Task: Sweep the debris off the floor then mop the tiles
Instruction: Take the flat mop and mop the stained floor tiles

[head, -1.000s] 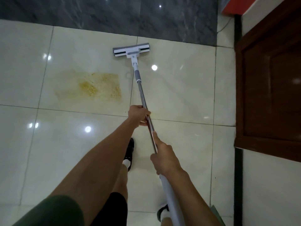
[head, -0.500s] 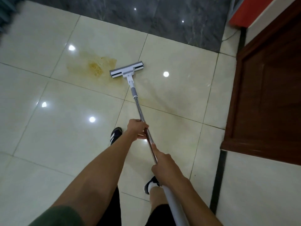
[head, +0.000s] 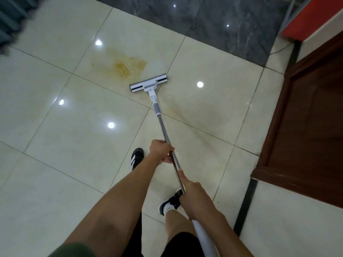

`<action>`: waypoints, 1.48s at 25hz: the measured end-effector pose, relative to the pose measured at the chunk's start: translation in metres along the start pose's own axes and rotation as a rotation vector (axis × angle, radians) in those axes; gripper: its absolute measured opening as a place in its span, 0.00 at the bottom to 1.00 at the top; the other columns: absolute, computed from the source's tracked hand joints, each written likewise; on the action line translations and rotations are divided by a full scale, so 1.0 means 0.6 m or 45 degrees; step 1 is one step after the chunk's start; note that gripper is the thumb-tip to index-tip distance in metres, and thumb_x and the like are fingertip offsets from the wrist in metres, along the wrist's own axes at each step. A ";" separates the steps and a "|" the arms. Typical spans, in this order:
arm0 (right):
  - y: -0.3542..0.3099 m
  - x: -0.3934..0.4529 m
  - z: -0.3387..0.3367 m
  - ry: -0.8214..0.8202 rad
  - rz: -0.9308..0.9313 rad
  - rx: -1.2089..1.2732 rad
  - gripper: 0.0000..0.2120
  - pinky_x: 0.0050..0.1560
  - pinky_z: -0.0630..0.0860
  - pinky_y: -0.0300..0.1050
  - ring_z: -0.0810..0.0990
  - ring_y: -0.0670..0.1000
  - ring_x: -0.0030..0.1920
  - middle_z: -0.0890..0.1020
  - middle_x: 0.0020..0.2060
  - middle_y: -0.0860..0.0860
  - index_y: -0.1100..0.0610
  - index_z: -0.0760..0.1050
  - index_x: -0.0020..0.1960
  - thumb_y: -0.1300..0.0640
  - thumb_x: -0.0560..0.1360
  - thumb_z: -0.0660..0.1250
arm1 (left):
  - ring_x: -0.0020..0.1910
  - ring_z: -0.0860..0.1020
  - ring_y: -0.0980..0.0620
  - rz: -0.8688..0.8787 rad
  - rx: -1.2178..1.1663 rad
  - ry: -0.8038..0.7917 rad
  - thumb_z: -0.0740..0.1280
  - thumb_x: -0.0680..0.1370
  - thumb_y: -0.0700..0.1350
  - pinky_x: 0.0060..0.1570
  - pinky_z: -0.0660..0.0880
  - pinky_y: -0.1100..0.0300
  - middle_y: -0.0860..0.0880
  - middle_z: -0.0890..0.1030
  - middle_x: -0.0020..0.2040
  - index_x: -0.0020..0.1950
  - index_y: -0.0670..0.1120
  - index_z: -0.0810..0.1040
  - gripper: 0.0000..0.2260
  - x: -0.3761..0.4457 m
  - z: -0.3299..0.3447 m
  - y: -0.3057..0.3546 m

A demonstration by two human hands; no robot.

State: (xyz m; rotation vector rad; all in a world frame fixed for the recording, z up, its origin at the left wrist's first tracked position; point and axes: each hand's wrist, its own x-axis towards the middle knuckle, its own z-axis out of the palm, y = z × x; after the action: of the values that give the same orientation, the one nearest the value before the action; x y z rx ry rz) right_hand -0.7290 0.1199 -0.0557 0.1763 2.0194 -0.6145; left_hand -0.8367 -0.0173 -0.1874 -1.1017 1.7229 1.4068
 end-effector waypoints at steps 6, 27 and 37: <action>-0.084 0.087 -0.067 0.019 0.020 0.015 0.41 0.39 0.78 0.44 0.76 0.51 0.38 0.74 0.42 0.53 0.36 0.41 0.78 0.65 0.77 0.57 | 0.34 0.84 0.40 0.028 -0.091 -0.012 0.72 0.73 0.31 0.33 0.83 0.42 0.39 0.81 0.40 0.47 0.34 0.81 0.05 0.081 -0.045 0.105; -0.551 0.477 -0.278 0.250 0.003 0.175 0.30 0.54 0.80 0.56 0.80 0.57 0.52 0.80 0.53 0.56 0.38 0.47 0.79 0.49 0.82 0.56 | 0.34 0.80 0.44 0.095 -0.013 -0.025 0.71 0.74 0.36 0.29 0.80 0.55 0.41 0.78 0.41 0.54 0.36 0.79 0.09 0.485 -0.338 0.567; -0.342 0.316 -0.178 0.244 -0.099 0.081 0.30 0.54 0.80 0.49 0.80 0.54 0.51 0.79 0.54 0.55 0.43 0.46 0.80 0.49 0.82 0.57 | 0.36 0.80 0.46 0.105 0.075 0.057 0.67 0.77 0.37 0.33 0.80 0.53 0.42 0.79 0.42 0.55 0.37 0.78 0.08 0.348 -0.211 0.377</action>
State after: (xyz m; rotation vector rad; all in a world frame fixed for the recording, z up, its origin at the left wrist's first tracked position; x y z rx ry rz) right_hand -0.9840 -0.0287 -0.1032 0.2018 2.2003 -0.7354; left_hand -1.1278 -0.1673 -0.2451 -1.0485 1.8484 1.3816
